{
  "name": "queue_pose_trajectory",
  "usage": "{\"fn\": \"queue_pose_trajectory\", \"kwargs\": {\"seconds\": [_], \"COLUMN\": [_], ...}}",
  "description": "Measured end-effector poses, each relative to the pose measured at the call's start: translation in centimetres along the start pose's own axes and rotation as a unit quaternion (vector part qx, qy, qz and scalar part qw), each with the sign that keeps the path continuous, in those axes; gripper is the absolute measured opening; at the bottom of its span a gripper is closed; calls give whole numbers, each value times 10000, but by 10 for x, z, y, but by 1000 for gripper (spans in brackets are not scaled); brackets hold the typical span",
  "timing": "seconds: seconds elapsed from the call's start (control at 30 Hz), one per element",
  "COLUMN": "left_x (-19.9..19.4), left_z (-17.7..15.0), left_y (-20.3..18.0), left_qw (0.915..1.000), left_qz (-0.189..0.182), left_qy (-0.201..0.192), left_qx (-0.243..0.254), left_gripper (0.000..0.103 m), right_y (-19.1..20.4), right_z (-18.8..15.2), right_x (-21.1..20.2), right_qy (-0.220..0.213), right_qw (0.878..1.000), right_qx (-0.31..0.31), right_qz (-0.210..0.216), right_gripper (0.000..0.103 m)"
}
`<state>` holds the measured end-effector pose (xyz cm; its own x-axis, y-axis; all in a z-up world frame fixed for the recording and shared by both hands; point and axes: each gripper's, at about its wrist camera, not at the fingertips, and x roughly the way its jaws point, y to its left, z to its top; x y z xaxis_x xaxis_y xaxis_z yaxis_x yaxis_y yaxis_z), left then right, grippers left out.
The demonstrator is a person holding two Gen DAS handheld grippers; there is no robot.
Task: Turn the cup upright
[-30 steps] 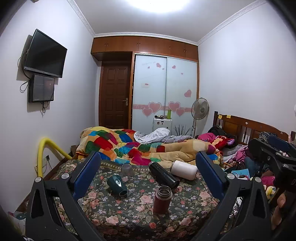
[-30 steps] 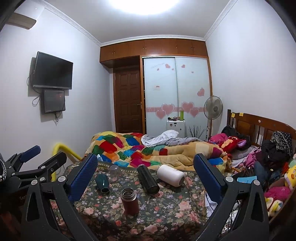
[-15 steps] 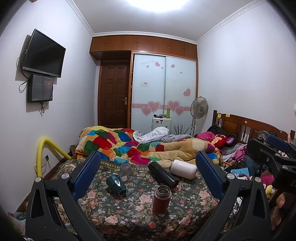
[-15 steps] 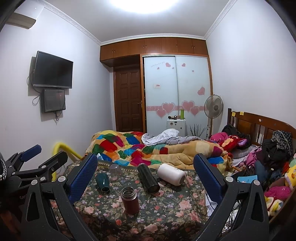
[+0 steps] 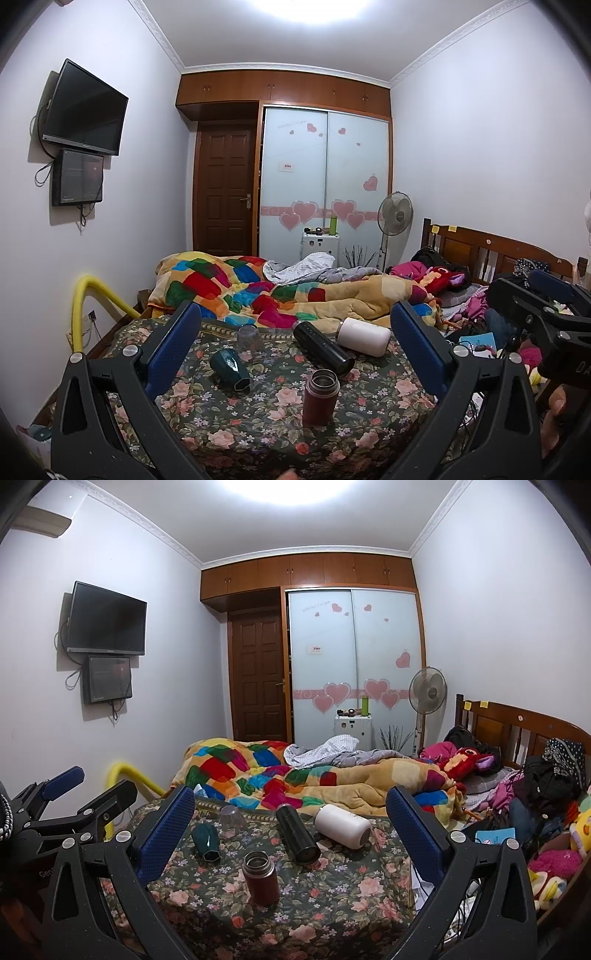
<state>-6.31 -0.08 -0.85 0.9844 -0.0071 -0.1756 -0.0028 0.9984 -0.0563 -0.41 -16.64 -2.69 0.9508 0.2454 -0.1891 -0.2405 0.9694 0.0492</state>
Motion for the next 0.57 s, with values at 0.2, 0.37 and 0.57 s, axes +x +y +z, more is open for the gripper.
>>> {"fn": "queue_pose_trajectory", "kwargs": {"seconds": [0.2, 0.37, 0.57], "left_x": [0, 0, 3], "left_z": [1, 1, 0], "left_y": [-2, -2, 10], "left_qw": [10000, 10000, 9999], "left_qz": [-61, -62, 38], "left_qy": [6, 2, 54], "left_qx": [11, 11, -150], "left_gripper": [103, 103, 103], "right_y": [0, 1, 2], "right_z": [0, 0, 1], "right_x": [2, 3, 8], "right_qy": [22, 62, 157], "right_qw": [10000, 10000, 9999], "right_qx": [12, 33, 50], "right_qz": [10, 16, 37], "right_gripper": [103, 103, 103]}}
